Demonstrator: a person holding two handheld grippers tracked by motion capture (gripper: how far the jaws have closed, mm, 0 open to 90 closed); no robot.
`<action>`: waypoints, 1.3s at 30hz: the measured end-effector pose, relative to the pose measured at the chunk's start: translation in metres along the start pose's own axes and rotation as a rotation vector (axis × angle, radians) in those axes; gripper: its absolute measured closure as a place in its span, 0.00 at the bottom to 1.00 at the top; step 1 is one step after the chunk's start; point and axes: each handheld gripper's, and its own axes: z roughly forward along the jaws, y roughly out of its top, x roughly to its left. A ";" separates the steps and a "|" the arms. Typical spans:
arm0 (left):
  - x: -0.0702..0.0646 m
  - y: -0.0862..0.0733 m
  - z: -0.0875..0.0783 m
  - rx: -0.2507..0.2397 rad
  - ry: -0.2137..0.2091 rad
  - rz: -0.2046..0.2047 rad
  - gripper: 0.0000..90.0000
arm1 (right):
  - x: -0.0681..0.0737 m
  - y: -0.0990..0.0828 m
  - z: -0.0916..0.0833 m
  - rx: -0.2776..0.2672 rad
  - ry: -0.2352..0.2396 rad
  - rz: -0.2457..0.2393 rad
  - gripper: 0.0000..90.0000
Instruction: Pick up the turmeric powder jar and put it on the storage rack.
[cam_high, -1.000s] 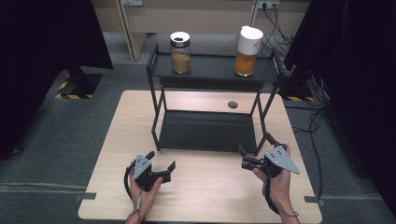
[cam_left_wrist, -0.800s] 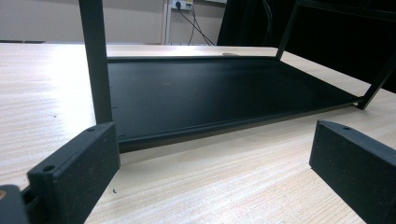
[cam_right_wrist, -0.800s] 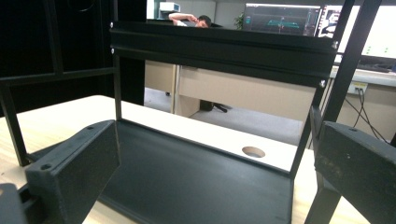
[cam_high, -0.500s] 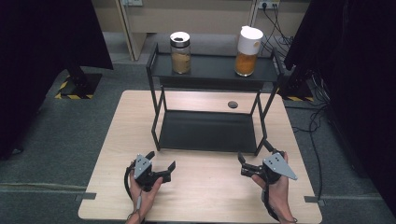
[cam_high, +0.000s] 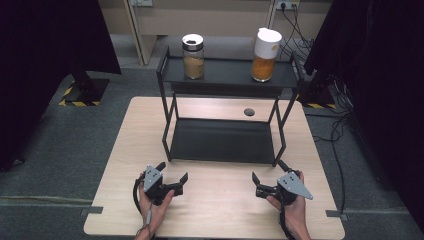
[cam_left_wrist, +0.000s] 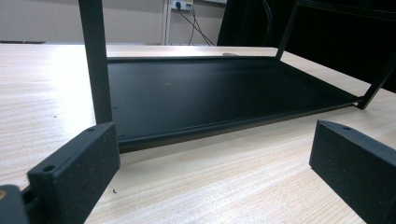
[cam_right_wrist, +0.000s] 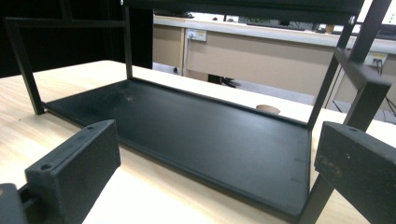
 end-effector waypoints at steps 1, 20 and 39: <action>0.000 0.000 0.000 0.000 0.000 0.000 0.01 | 0.000 -0.001 0.000 0.003 0.000 -0.001 0.00; 0.000 0.000 0.000 -0.002 0.000 0.000 0.01 | 0.000 -0.011 -0.004 0.043 0.002 0.014 0.00; 0.000 0.000 0.000 -0.001 -0.002 0.001 0.01 | -0.001 -0.016 -0.002 0.084 -0.005 0.041 0.00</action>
